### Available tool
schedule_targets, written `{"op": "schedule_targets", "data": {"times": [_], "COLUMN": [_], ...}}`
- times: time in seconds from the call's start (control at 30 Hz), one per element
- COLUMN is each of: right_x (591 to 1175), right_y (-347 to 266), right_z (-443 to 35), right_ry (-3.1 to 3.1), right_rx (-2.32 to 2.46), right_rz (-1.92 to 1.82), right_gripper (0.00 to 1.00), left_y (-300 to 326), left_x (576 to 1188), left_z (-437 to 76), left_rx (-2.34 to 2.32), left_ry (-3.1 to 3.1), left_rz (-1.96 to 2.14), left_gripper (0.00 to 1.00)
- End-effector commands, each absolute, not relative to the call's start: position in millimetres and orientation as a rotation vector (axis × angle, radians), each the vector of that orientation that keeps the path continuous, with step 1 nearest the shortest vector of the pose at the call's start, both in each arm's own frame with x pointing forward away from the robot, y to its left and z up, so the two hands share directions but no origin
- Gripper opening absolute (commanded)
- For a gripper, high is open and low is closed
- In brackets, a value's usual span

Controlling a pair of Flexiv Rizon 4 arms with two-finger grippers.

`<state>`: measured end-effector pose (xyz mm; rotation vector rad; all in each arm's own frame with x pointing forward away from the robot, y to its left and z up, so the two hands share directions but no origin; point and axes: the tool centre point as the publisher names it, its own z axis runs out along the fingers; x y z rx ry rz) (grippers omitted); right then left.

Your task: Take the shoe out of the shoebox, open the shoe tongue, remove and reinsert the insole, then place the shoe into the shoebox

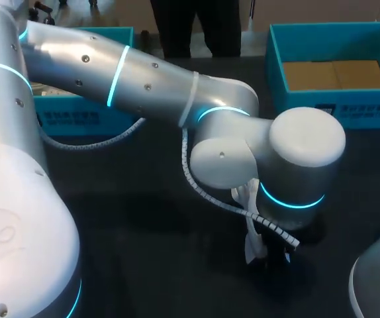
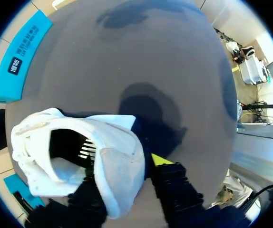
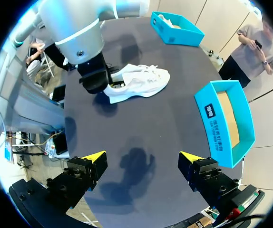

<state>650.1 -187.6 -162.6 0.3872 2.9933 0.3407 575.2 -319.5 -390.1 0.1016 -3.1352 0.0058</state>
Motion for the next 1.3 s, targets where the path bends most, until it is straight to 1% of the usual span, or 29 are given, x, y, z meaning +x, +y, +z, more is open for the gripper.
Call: {"op": "schedule_targets", "data": {"times": [0.03, 0.4, 0.73, 1.03, 1.3], "right_x": [652.4, 652.4, 652.4, 652.4, 652.4], "right_y": [-186.9, -186.9, -186.9, -186.9, -186.9], "right_z": [-162.6, -162.6, -162.6, -162.6, -162.6], "right_ry": [2.998, 2.998, 2.998, 2.998, 2.998], "right_rx": [0.389, 0.389, 0.389, 0.389, 0.389], "right_rz": [0.336, 0.336, 0.336, 0.336, 0.336], "right_gripper": [1.0, 1.0, 1.0, 1.0, 1.0], "left_y": [-321.1, -302.5, -287.5, -286.0, -279.7], "left_x": [580.4, 573.4, 577.6, 578.4, 573.1], "left_z": [-397.3, -371.0, -305.1, -245.9, -182.0], "left_rx": [0.101, 0.07, 0.051, -0.016, -0.05], "left_ry": [-3.109, -3.048, -3.06, -3.02, -2.947], "left_rz": [-0.001, 0.039, 0.059, 0.033, 0.061], "left_gripper": [0.0, 0.0, 0.0, 0.0, 0.0]}}
